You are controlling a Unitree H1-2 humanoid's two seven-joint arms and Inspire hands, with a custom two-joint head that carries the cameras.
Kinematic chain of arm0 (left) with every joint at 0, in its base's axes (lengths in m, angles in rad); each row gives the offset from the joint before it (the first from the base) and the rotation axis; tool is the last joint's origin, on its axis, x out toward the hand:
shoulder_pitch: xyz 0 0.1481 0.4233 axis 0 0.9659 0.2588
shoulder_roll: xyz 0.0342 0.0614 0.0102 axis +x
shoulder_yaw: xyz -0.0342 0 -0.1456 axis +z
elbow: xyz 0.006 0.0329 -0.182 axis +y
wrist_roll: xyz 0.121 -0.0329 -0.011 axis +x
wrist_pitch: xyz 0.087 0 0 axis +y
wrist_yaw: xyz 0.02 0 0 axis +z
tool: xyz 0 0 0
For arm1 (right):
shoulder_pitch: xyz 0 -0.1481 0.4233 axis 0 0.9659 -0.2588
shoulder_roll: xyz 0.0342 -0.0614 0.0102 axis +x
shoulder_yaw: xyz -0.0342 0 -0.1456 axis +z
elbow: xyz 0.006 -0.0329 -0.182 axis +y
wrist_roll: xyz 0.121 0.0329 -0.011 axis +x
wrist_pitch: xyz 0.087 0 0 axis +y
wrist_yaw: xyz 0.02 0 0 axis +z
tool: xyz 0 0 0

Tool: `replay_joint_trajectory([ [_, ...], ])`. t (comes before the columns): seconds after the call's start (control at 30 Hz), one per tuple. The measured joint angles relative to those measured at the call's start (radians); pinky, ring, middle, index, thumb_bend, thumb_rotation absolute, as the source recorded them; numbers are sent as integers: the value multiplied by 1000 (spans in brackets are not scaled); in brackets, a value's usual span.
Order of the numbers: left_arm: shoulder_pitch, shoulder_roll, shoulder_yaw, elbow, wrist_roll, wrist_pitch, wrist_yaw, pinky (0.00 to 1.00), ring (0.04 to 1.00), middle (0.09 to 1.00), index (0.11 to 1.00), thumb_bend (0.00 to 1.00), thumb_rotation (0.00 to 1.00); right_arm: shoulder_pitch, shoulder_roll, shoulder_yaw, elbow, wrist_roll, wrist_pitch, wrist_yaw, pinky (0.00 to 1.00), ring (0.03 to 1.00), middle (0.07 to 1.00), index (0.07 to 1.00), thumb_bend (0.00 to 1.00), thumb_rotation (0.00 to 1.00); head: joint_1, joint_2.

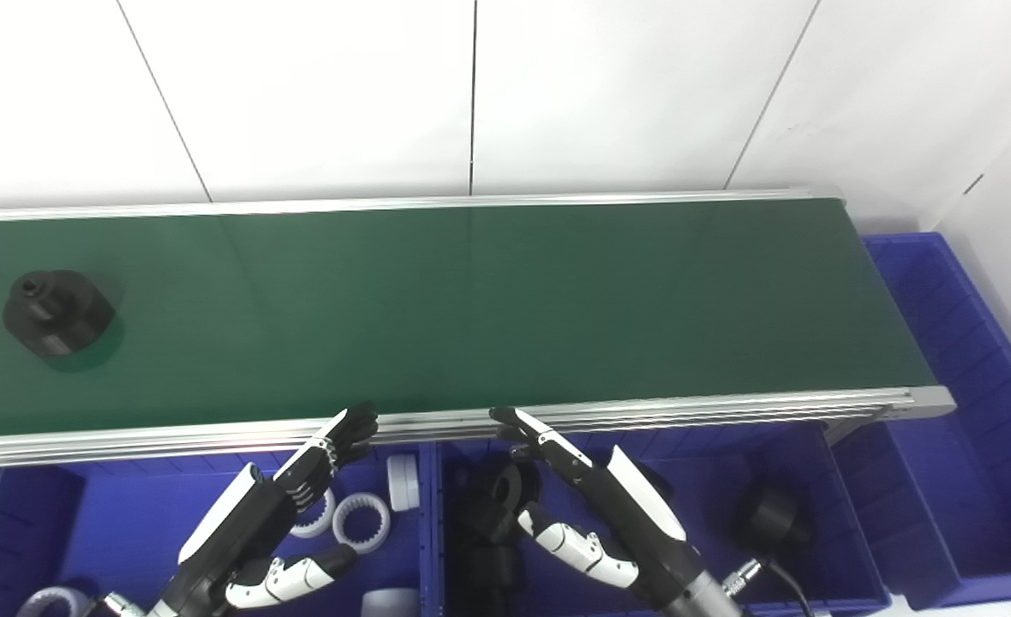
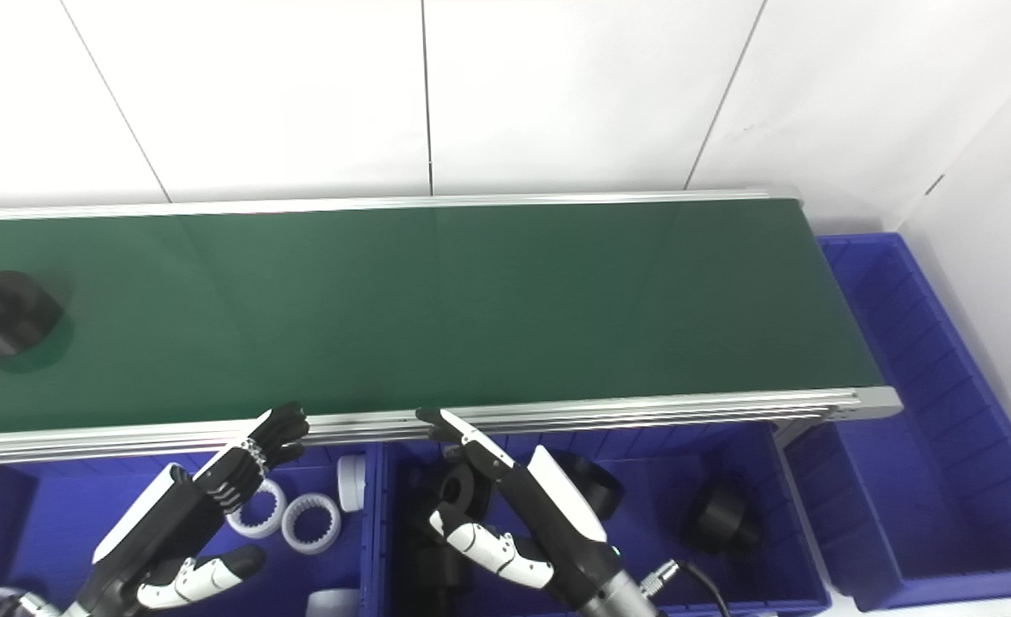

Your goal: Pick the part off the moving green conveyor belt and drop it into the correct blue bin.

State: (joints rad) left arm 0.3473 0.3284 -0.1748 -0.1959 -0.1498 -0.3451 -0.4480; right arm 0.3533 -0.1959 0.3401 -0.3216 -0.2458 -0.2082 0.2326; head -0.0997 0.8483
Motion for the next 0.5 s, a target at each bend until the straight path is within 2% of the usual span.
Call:
replay_joint_trajectory([
  [0.5, -2, 1, 0, 0, -1, 4, 0, 931, 964, 979, 965, 415, 571, -3, 2, 0, 0, 0, 2, 1, 831, 897, 936, 934, 391, 841, 0, -3],
])
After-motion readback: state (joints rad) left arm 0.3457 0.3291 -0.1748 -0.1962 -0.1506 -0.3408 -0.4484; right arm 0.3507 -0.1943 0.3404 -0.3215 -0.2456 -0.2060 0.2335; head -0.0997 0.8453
